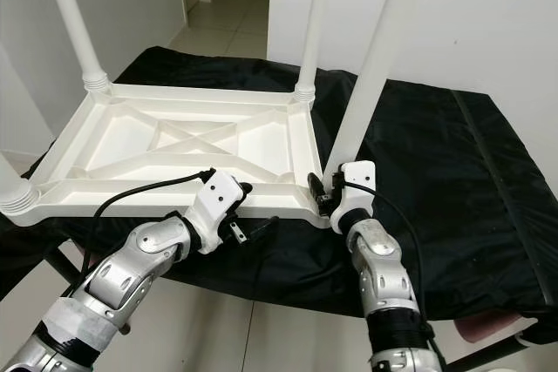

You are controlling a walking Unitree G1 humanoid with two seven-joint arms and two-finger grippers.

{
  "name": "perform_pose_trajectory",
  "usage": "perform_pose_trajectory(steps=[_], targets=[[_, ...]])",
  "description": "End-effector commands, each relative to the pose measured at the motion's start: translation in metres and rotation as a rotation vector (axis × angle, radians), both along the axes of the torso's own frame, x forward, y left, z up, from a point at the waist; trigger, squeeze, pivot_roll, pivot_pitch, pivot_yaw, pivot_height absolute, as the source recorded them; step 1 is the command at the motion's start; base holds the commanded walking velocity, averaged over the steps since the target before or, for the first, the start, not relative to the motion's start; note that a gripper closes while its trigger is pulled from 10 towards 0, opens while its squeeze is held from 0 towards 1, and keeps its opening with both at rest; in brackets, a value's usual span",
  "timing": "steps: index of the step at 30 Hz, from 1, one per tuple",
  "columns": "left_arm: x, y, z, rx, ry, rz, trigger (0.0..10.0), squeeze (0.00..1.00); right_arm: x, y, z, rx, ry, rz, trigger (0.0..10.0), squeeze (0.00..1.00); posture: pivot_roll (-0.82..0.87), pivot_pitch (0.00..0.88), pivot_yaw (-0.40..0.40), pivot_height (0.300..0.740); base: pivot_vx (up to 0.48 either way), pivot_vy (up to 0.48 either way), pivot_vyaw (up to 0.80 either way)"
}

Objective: Building children table

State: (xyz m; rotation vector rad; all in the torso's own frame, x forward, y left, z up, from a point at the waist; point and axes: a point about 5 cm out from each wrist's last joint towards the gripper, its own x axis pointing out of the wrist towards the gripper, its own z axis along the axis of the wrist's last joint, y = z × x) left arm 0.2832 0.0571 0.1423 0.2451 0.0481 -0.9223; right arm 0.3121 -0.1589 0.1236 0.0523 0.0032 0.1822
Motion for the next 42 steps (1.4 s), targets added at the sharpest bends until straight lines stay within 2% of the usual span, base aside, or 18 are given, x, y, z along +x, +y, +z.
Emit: perform_pose_trajectory(steps=[1, 2, 3, 5, 9, 16, 17, 18, 19, 22, 28, 29, 30, 31, 35, 37, 38, 42], targets=[[-0.006, -0.003, -0.001, 0.014, 0.014, -0.094, 10.0, 0.0, -0.005, 0.003, -0.014, 0.031, 0.074, -0.047, 10.0, 0.0, 0.02, 0.0, -0.063, 0.74, 0.0, 0.0, 0.0], [-0.007, -0.003, -0.002, 0.015, 0.017, -0.092, 10.0, 0.0, -0.006, 0.006, -0.014, 0.033, 0.069, -0.121, 10.0, 0.0, 0.02, 0.0, -0.07, 0.74, 0.0, 0.0, 0.0], [-0.007, -0.003, -0.002, 0.015, 0.017, -0.092, 10.0, 0.0, -0.006, 0.006, -0.014, 0.033, 0.069, -0.121, 10.0, 0.0, 0.02, 0.0, -0.07, 0.74, 0.0, 0.0, 0.0], [-0.008, -0.002, -0.004, 0.015, 0.022, -0.084, 10.0, 0.0, -0.008, 0.011, -0.013, 0.095, 0.069, -0.274, 10.0, 0.0, 0.02, 0.0, -0.08, 0.74, 0.0, 0.0, 0.0], [-0.009, -0.003, -0.004, 0.009, 0.023, -0.073, 10.0, 0.0, -0.008, 0.024, -0.007, 0.139, 0.052, -0.269, 10.0, 0.0, 0.02, 0.0, -0.084, 0.74, 0.0, 0.0, 0.0], [-0.01, -0.002, -0.006, 0.008, 0.025, -0.063, 10.0, 0.0, -0.011, 0.025, -0.003, 0.117, 0.03, -0.234, 10.0, 0.0, 0.02, 0.0, -0.093, 0.74, 0.0, 0.0, 0.0], [-0.01, -0.001, -0.006, 0.005, 0.025, -0.054, 10.0, 0.0, -0.012, 0.023, -0.003, 0.115, 0.027, -0.234, 10.0, 0.84, 0.02, 0.0, -0.093, 0.74, 0.0, 0.0, 0.0], [-0.01, 0.0, -0.006, 0.003, 0.025, -0.047, 10.0, 0.0, -0.012, 0.022, -0.002, 0.114, 0.026, -0.238, 10.0, 0.84, 0.02, 0.0, -0.098, 0.74, 0.0, 0.0, 0.0], [-0.01, 0.001, -0.006, 0.001, 0.025, -0.043, 10.0, 0.0, -0.013, 0.021, -0.001, 0.122, 0.02, -0.234, 10.0, 1.0, 0.02, 0.0, -0.098, 0.74, 0.0, 0.0, 0.0], [-0.01, 0.002, -0.007, 0.0, 0.019, -0.018, 10.0, 0.0, -0.011, 0.016, 0.004, 0.113, -0.016, -0.195, 10.0, 1.0, 0.03, 0.0, -0.104, 0.74, 0.0, 0.0, 0.0], [-0.01, 0.002, -0.007, -0.006, 0.02, -0.014, 10.0, 0.0, -0.007, 0.011, 0.006, 0.097, -0.019, -0.146, 10.0, 1.0, 0.03, 0.0, -0.105, 0.74, 0.0, 0.0, 0.0], [-0.01, 0.002, -0.007, -0.005, 0.02, -0.015, 10.0, 0.0, -0.005, 0.009, 0.007, 0.087, -0.021, -0.113, 10.0, 0.58, 0.03, 0.0, -0.105, 0.74, 0.0, 0.0, 0.0], [-0.01, 0.002, -0.007, -0.005, 0.02, -0.015, 10.0, 0.0, -0.005, 0.009, 0.007, 0.087, -0.021, -0.113, 10.0, 0.58, 0.03, 0.0, -0.105, 0.74, 0.0, 0.0, 0.0], [-0.01, 0.002, -0.007, -0.004, 0.02, -0.016, 10.0, 0.0, -0.004, 0.008, 0.008, 0.075, -0.028, -0.08, 10.0, 0.0, 0.03, 0.0, -0.105, 0.74, 0.0, 0.0, 0.0], [-0.01, 0.003, -0.006, -0.007, 0.035, -0.039, 10.0, 0.0, -0.004, 0.003, 0.008, 0.04, -0.036, 0.022, 10.0, 0.0, 0.03, 0.0, -0.104, 0.74, 0.0, 0.0, 0.0], [-0.009, 0.003, -0.003, 0.0, -0.002, -0.058, 10.0, 0.0, -0.005, 0.001, 0.007, -0.032, -0.044, 0.132, 10.0, 0.0, 0.03, 0.0, -0.107, 0.74, 0.0, 0.0, 0.0], [-0.009, 0.003, -0.003, 0.0, -0.002, -0.058, 10.0, 0.0, -0.005, 0.001, 0.007, -0.032, -0.044, 0.132, 10.0, 0.0, 0.03, 0.0, -0.107, 0.74, 0.0, 0.0, 0.0], [-0.007, -0.009, 0.003, -0.005, -0.011, -0.086, 10.0, 0.0, -0.008, -0.006, 0.005, -0.123, -0.048, 0.332, 10.0, 0.0, 0.03, 0.0, -0.097, 0.74, 0.0, 0.0, 0.0]])
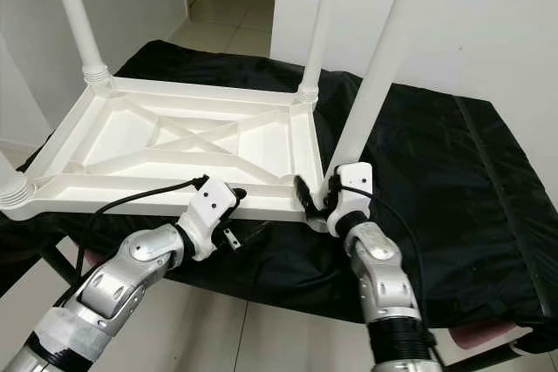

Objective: Building children table

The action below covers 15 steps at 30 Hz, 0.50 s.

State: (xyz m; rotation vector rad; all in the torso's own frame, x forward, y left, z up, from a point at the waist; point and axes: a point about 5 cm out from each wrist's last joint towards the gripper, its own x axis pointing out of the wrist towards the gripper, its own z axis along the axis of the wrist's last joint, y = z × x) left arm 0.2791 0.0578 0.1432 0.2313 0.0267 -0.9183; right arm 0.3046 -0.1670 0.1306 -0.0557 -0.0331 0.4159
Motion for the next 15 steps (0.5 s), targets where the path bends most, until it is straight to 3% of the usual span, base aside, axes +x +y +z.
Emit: perform_pose_trajectory(steps=[1, 6, 7, 8, 9, 10, 15], targets=[[-0.003, -0.009, 0.002, 0.017, 0.001, -0.088, 10.0, 0.0, 0.0, 0.002, -0.002, -0.023, 0.007, 0.099, 10.0, 0.0, 0.03, 0.0, -0.097, 0.74, 0.0, 0.0, 0.0], [-0.004, -0.013, 0.004, 0.021, 0.0, -0.095, 10.0, 0.0, 0.002, -0.004, -0.003, -0.047, 0.012, 0.15, 10.0, 0.0, 0.02, 0.0, -0.092, 0.74, 0.0, 0.0, 0.0], [-0.005, -0.014, 0.003, 0.032, 0.004, -0.096, 10.0, 0.0, 0.005, -0.008, -0.004, -0.075, 0.017, 0.162, 9.0, 0.0, 0.02, 0.0, -0.086, 0.74, 0.0, 0.0, 0.0], [-0.006, -0.013, 0.003, 0.038, 0.008, -0.094, 10.0, 0.0, 0.008, -0.011, -0.004, -0.087, 0.023, 0.168, 4.3, 0.0, 0.02, 0.0, -0.082, 0.74, 0.0, 0.0, 0.0], [-0.006, -0.013, 0.003, 0.038, 0.008, -0.094, 10.0, 0.0, 0.008, -0.011, -0.004, -0.087, 0.023, 0.168, 4.3, 0.0, 0.02, 0.0, -0.082, 0.74, 0.0, 0.0, 0.0], [-0.007, -0.013, 0.003, 0.04, 0.009, -0.094, 10.0, 0.0, 0.01, -0.014, -0.005, -0.095, 0.029, 0.174, 0.0, 0.0, 0.02, 0.0, -0.082, 0.74, 0.0, 0.0, 0.0], [-0.009, -0.013, 0.002, 0.03, 0.013, -0.09, 10.0, 0.0, 0.01, -0.016, -0.006, -0.097, 0.036, 0.197, 0.0, 0.0, 0.02, 0.0, -0.074, 0.74, 0.0, 0.0, 0.0]])
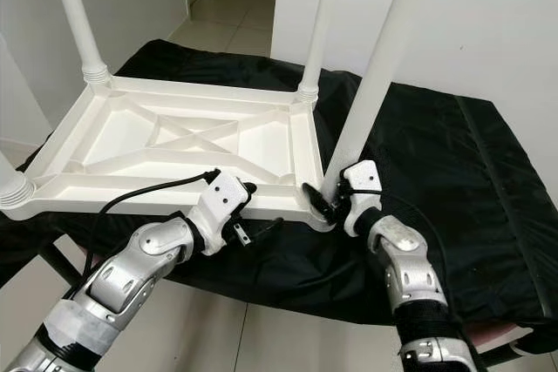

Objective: Building children table

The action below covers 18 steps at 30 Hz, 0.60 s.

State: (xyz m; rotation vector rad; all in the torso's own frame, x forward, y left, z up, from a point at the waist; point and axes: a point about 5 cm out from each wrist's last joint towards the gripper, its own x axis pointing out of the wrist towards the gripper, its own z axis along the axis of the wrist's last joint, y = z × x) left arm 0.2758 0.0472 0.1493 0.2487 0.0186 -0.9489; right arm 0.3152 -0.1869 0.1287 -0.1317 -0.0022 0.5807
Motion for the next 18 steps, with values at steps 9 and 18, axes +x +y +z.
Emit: perform_pose_trajectory(steps=[9, 18], targets=[[-0.008, -0.003, -0.005, 0.001, 0.019, -0.062, 10.0, 0.0, -0.005, 0.001, -0.009, 0.008, 0.033, 0.035, 0.0, 0.0, 0.02, 0.0, -0.073, 0.74, 0.0, 0.0, 0.0], [-0.008, -0.003, -0.007, -0.009, 0.058, -0.043, 10.0, 0.0, -0.019, 0.017, -0.017, 0.105, 0.043, -0.105, 10.0, 0.0, -0.01, 0.0, -0.069, 0.74, 0.0, 0.0, 0.0]])
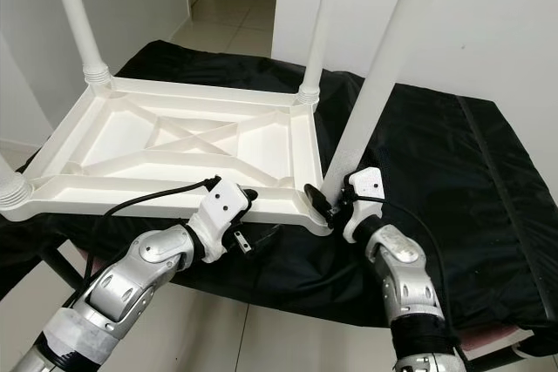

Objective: Building children table

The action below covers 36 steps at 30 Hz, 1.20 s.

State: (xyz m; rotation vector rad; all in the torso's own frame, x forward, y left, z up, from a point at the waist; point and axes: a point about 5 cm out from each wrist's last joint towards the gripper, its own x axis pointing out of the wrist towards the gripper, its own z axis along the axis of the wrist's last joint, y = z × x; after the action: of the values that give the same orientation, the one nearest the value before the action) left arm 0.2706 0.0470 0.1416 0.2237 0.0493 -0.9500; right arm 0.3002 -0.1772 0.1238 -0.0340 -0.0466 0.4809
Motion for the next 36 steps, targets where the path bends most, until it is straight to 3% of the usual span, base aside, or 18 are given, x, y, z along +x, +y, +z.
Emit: perform_pose_trajectory(steps=[1, 8, 12, 17, 19, 23, 25, 29, 30, 31, 36], targets=[[-0.002, -0.002, 0.0, -0.002, 0.021, -0.046, 10.0, 0.0, -0.004, 0.008, -0.012, 0.002, 0.064, -0.005, 10.0, 0.0, -0.01, 0.0, -0.069, 0.74, 0.0, 0.0, 0.0], [0.001, -0.001, 0.002, -0.004, 0.009, -0.037, 10.0, 0.0, -0.009, 0.021, -0.008, 0.069, 0.065, -0.163, 10.0, 0.0, -0.02, 0.0, -0.069, 0.74, 0.0, 0.0, 0.0], [0.006, 0.002, 0.003, -0.008, 0.007, -0.029, 10.0, 0.0, -0.014, 0.025, -0.01, 0.089, 0.087, -0.334, 10.0, 0.0, -0.02, 0.0, -0.074, 0.74, 0.0, 0.0, 0.0], [0.007, 0.002, 0.001, -0.011, 0.013, -0.027, 10.0, 0.0, -0.018, 0.029, -0.011, 0.096, 0.095, -0.381, 10.0, 0.0, -0.02, 0.0, -0.075, 0.74, 0.0, 0.0, 0.0], [0.009, 0.005, -0.001, -0.016, 0.017, -0.014, 10.0, 0.0, -0.025, 0.042, -0.01, 0.156, 0.107, -0.447, 10.0, 0.0, -0.03, 0.0, -0.074, 0.74, 0.0, 0.0, 0.0], [0.009, 0.006, -0.001, -0.017, 0.015, -0.007, 10.0, 0.0, -0.026, 0.047, -0.008, 0.18, 0.109, -0.465, 10.0, 0.0, -0.03, 0.01, -0.071, 0.74, 0.0, 0.0, 0.0], [0.013, 0.017, 0.0, -0.006, 0.01, 0.034, 10.0, 0.0, -0.025, 0.06, -0.004, 0.209, 0.11, -0.44, 10.0, 0.0, -0.04, 0.018, -0.054, 0.74, 0.0, 0.0, 0.0], [0.015, 0.02, 0.0, -0.006, 0.008, 0.046, 10.0, 0.0, -0.025, 0.063, -0.003, 0.215, 0.112, -0.431, 10.0, 0.0, -0.04, 0.018, -0.054, 0.74, 0.0, 0.0, 0.0], [0.018, 0.024, 0.003, -0.017, -0.013, 0.065, 10.0, 0.0, -0.024, 0.062, 0.004, 0.215, 0.082, -0.407, 10.0, 0.67, -0.03, 0.021, -0.052, 0.74, 0.0, 0.0, 0.0], [0.018, 0.025, 0.004, -0.019, -0.015, 0.062, 10.0, 0.0, -0.024, 0.061, 0.006, 0.215, 0.072, -0.396, 10.0, 1.0, -0.03, 0.021, -0.052, 0.74, 0.0, 0.0, 0.0], [0.014, 0.022, 0.008, -0.021, -0.047, 0.024, 10.0, 0.0, -0.024, 0.055, 0.008, 0.198, 0.054, -0.367, 10.0, 1.0, -0.03, 0.025, -0.044, 0.74, 0.0, 0.0, 0.0]])
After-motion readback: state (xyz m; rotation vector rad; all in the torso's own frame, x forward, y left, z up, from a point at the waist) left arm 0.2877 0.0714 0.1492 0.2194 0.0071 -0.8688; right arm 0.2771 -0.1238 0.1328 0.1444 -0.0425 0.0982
